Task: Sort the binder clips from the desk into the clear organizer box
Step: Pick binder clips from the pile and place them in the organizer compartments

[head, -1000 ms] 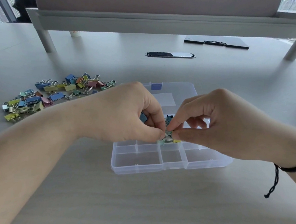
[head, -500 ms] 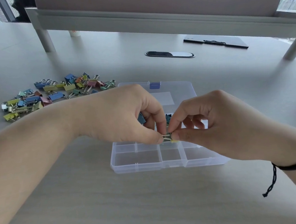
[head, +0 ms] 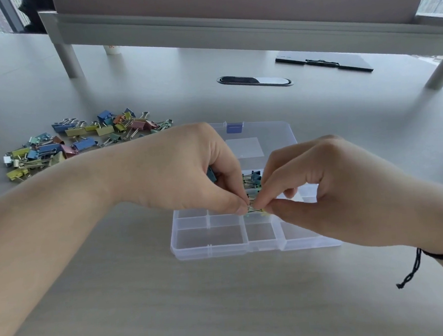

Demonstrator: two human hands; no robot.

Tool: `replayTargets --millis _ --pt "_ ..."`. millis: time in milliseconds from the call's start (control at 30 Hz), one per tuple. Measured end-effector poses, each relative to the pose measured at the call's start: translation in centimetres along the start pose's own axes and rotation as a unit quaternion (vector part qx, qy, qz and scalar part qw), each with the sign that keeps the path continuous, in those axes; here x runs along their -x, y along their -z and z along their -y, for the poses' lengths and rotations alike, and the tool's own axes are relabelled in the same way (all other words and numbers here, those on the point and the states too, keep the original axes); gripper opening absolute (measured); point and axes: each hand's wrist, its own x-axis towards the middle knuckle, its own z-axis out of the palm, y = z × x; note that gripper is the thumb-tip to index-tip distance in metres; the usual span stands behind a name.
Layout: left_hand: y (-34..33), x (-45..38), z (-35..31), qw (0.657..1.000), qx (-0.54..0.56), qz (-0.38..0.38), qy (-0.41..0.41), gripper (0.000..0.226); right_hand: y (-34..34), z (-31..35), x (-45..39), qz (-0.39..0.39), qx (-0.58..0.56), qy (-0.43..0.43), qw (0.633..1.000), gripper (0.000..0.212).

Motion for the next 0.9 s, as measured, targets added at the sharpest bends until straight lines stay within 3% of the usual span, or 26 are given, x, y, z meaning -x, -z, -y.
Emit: replayTargets --millis 267,433,600,767,900 --pt "-0.1 -0.1 0.0 1.0 0.003 -0.002 -0.003 0.004 0.3 0.4 0.2 0.053 0.016 -0.02 0.998 0.025" --pt "0.0 -0.1 0.3 1.0 0.005 -0.004 -0.002 0.004 0.4 0.5 0.2 0.01 -0.008 -0.03 0.999 0.021" --pt "0.2 -0.1 0.6 1.0 0.018 -0.023 -0.003 0.008 0.6 0.7 0.1 0.031 -0.016 -0.043 0.998 0.018" --pt "1.0 -0.1 1.1 0.992 0.104 -0.078 0.005 0.009 0.3 0.4 0.1 0.021 -0.009 -0.045 0.999 0.011" --pt "2.7 0.3 2.3 0.961 0.237 -0.136 0.049 0.013 0.1 1.3 -1.3 -0.017 -0.017 -0.03 0.999 0.01"
